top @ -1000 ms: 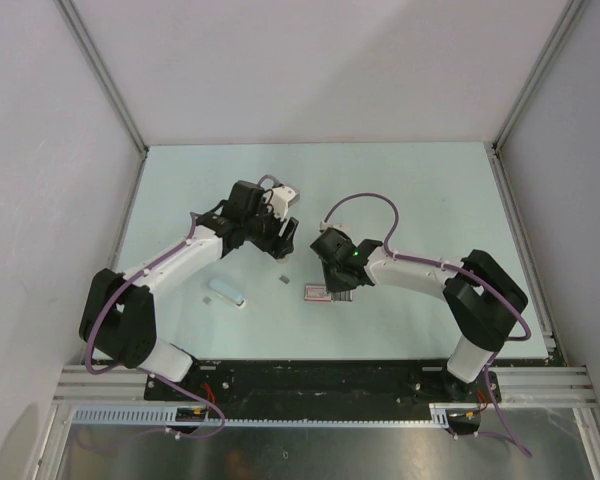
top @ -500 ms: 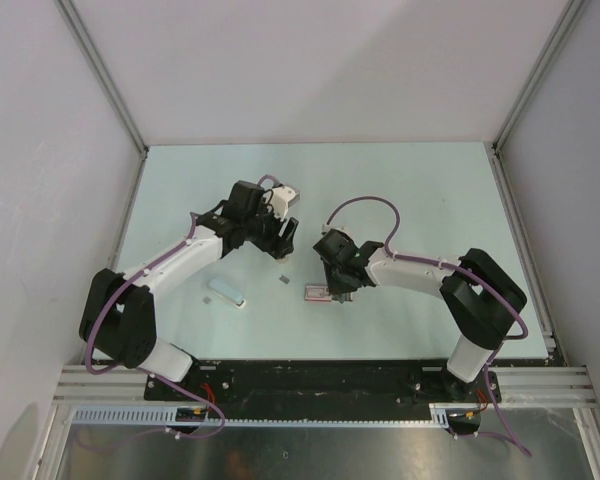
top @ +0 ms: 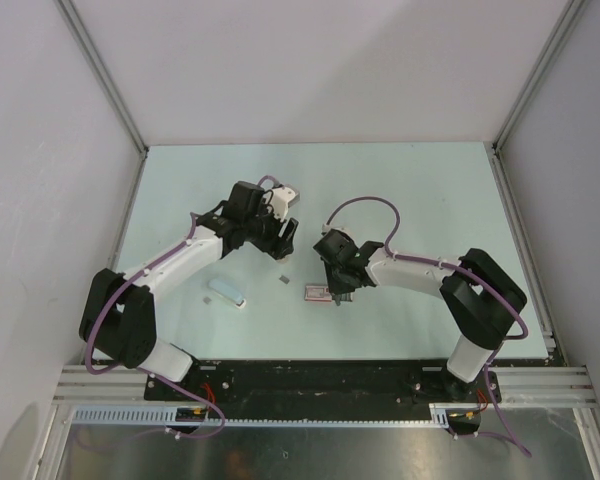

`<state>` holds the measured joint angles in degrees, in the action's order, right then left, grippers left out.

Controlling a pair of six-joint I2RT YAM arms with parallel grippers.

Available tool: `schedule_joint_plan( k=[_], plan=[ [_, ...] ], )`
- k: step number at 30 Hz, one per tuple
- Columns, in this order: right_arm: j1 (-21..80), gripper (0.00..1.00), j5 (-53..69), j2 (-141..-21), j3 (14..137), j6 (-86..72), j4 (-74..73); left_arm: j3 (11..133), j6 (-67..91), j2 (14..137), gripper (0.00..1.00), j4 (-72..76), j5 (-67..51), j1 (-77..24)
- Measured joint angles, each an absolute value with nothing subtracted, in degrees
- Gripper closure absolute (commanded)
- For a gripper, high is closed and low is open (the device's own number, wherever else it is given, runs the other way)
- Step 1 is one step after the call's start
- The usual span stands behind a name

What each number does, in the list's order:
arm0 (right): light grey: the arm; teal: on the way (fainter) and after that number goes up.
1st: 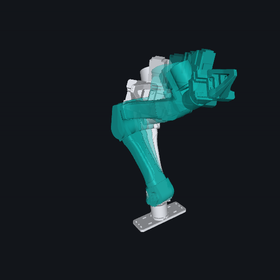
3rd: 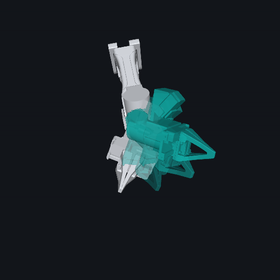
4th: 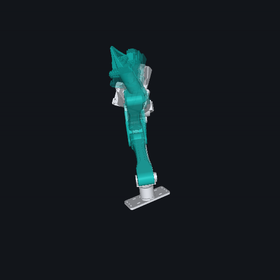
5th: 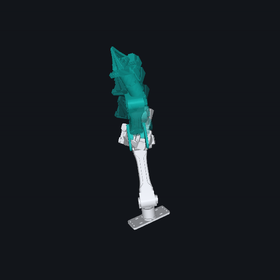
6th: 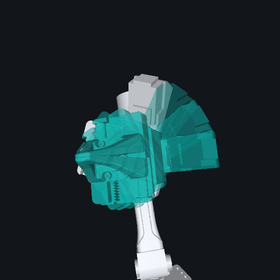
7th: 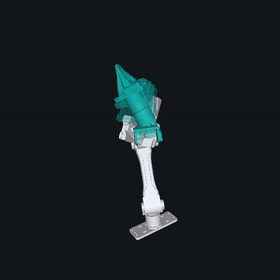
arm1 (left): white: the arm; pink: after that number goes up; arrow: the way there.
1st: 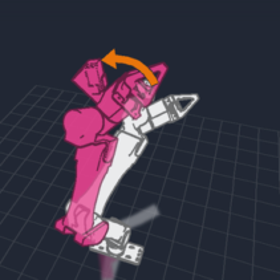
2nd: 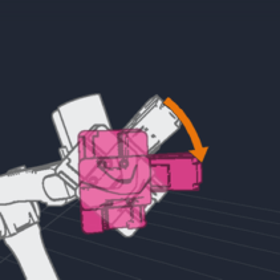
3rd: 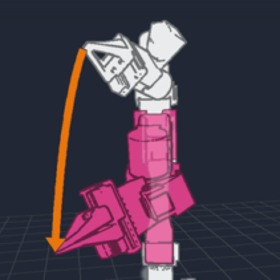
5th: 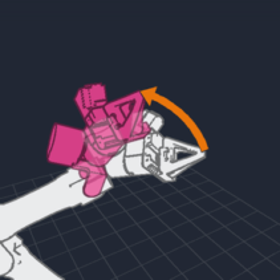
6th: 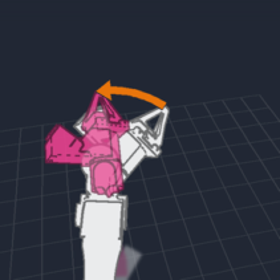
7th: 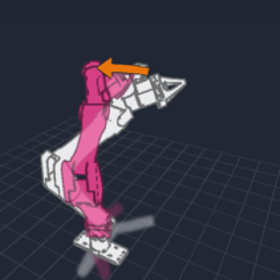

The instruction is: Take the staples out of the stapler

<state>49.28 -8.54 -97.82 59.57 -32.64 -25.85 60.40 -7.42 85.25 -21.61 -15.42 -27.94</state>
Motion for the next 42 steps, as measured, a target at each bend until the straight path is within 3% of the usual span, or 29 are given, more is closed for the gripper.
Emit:
schedule_joint_plan(
  k=[20,30,42],
  plan=[
    [45.8,0.96,-10.9,-89.8,59.2,-30.7,-27.1,60.3,-7.4,85.3,0.28,-21.6,-15.4,-27.9],
    [39.0,0.97,-27.2,-90.8,59.5,-24.3,-31.4,60.3,-7.4,85.3,0.28,-21.6,-15.4,-27.9],
    [43.5,0.98,-48.7,-109.7,65.5,-21.4,-36.8,60.3,-7.4,85.3,0.28,-21.6,-15.3,-27.9]
  ],
)
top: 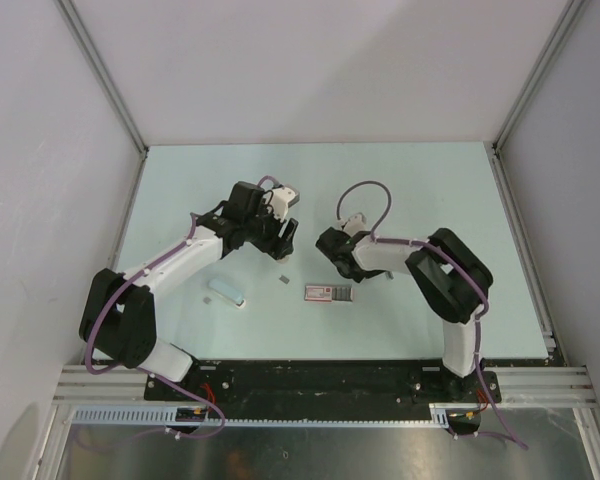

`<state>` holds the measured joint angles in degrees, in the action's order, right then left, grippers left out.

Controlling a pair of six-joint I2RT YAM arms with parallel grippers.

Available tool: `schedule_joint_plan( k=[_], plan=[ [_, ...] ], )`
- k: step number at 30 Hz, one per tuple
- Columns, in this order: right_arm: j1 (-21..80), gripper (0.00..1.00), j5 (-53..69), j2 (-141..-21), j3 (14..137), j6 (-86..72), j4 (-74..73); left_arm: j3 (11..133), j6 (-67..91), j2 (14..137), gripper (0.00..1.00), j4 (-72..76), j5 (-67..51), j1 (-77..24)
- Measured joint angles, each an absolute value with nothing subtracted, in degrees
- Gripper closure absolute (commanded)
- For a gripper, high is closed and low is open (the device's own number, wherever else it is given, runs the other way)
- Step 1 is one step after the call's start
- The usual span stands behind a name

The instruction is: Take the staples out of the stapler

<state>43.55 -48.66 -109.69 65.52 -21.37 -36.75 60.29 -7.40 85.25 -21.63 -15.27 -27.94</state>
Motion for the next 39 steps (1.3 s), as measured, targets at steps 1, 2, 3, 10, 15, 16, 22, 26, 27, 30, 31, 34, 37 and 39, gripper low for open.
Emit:
schedule_joint_plan(
  k=[1,2,3,10,15,16,22,26,27,30,31,34,37,39],
  plan=[
    [44.0,0.98,-49.5,-110.7,65.9,-21.3,-37.1,60.3,-7.4,85.3,0.28,-21.6,-15.3,-27.9],
    [44.5,0.97,-50.4,-111.5,66.2,-21.4,-37.6,60.3,-7.4,85.3,0.28,-21.6,-15.2,-27.9],
    [44.8,0.95,-50.9,-112.0,66.6,-21.4,-38.0,60.3,-7.4,85.3,0.28,-21.6,-15.2,-27.9],
    [47.1,0.78,-53.3,-115.5,70.5,-22.7,-40.0,60.3,-7.4,85.3,0.28,-21.6,-15.2,-27.9],
    [47.6,0.74,-52.5,-116.0,71.0,-23.9,-40.4,60.3,-7.4,85.0,0.28,-21.6,-15.2,-27.9],
    [47.6,0.73,-52.4,-116.0,71.1,-23.9,-40.4,60.3,-7.4,84.9,0.28,-21.6,-15.2,-27.9],
    [48.2,0.71,-52.9,-116.7,71.8,-24.4,-41.5,60.0,-7.4,84.2,0.28,-21.6,-15.0,-27.9],
    [49.0,0.72,-53.3,-117.4,72.4,-25.0,-42.0,60.0,-7.5,84.2,0.29,-21.6,-14.7,-27.9],
    [49.3,0.72,-53.4,-117.5,72.5,-25.1,-42.1,60.0,-7.5,84.2,0.28,-21.6,-14.7,-27.9],
    [49.7,0.72,-53.3,-117.6,72.7,-25.5,-42.3,60.0,-7.5,84.2,0.28,-21.6,-14.7,-27.9],
    [49.8,0.72,-53.3,-117.6,72.7,-25.7,-42.3,60.0,-7.5,84.2,0.29,-21.6,-14.6,-27.9],
    [50.0,0.73,-53.1,-117.6,72.8,-26.2,-42.4,59.9,-7.5,84.2,0.29,-21.6,-14.5,-27.9],
    [50.1,0.73,-52.2,-117.1,72.8,-26.5,-42.4,59.8,-7.5,84.2,0.29,-21.6,-14.2,-27.9],
    [50.1,0.72,-49.5,-115.5,72.6,-26.9,-41.8,59.7,-7.5,84.2,0.29,-21.7,-14.1,-27.9]
  ],
)
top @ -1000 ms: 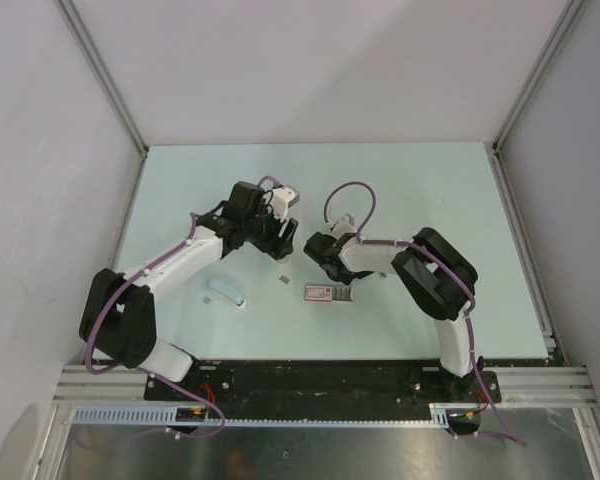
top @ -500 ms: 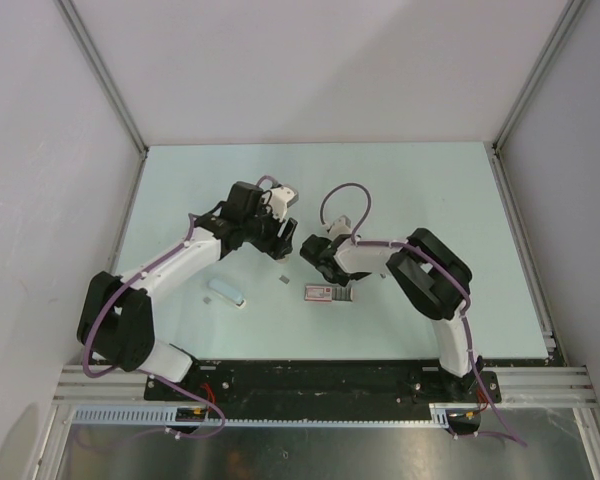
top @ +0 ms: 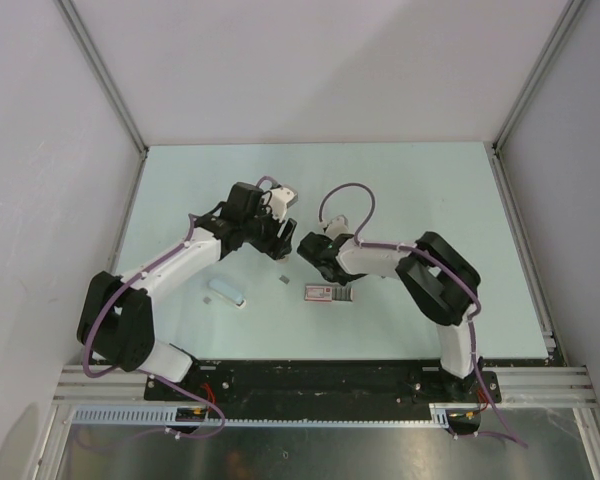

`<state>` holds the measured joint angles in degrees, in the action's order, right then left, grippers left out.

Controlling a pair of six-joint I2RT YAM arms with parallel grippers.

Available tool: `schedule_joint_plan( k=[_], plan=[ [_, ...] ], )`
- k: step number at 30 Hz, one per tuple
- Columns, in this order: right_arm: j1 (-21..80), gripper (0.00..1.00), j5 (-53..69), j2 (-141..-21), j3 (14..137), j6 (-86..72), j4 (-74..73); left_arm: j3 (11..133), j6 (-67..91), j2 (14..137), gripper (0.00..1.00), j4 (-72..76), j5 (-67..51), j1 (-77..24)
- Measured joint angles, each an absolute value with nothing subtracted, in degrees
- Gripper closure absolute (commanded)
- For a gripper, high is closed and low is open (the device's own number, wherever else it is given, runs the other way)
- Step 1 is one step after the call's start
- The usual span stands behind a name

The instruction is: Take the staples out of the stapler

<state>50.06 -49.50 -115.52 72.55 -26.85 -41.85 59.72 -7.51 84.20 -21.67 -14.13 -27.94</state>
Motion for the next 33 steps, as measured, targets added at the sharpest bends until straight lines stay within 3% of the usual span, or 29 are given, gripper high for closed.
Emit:
schedule_joint_plan(
  k=[6,15,21,33],
  plan=[
    [48.4,0.71,-36.0,-103.7,69.1,-27.4,-36.4,59.7,-7.5,83.9,0.28,-21.7,-13.9,-27.9],
    [28.0,0.7,-15.7,-82.7,54.2,-27.4,-26.2,59.7,-7.5,83.5,0.29,-21.7,-13.8,-27.9],
    [20.5,0.7,-4.2,-80.7,47.3,-26.8,-23.6,59.7,-7.5,83.5,0.29,-21.7,-13.8,-27.9],
    [19.0,0.73,3.9,-83.6,45.8,-25.9,-18.1,59.7,-7.5,83.5,0.29,-21.8,-13.7,-27.9]
  ],
)
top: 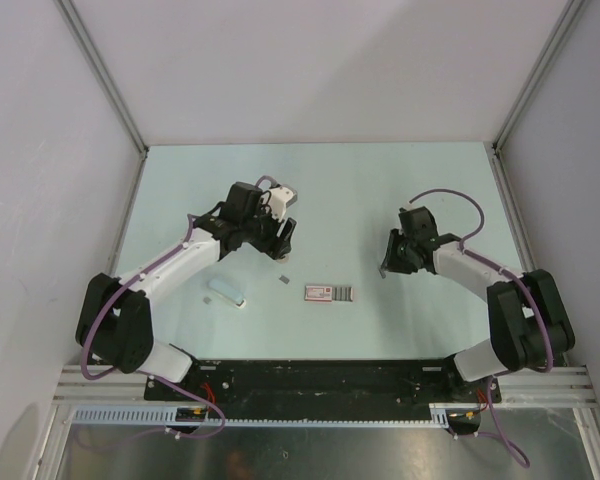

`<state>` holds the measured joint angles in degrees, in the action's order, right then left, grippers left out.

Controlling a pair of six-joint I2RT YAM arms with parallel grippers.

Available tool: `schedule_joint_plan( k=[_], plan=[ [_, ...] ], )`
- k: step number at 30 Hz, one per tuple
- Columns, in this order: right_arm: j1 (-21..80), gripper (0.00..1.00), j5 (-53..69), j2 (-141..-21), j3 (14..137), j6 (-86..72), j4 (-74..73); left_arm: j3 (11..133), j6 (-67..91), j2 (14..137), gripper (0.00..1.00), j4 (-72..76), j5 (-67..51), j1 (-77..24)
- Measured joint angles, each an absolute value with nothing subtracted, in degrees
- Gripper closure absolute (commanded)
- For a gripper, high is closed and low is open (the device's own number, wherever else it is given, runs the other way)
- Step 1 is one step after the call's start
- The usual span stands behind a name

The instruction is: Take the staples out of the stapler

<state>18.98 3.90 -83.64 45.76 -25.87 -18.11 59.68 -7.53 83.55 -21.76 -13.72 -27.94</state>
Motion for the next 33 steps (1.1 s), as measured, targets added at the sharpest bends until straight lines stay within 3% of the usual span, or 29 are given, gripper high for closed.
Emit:
schedule_joint_plan(
  k=[33],
  plan=[
    [20.7,0.81,3.7,-87.2,44.9,-25.4,-15.0,59.7,-7.8,83.5,0.29,-21.8,-12.6,-27.9]
  ],
)
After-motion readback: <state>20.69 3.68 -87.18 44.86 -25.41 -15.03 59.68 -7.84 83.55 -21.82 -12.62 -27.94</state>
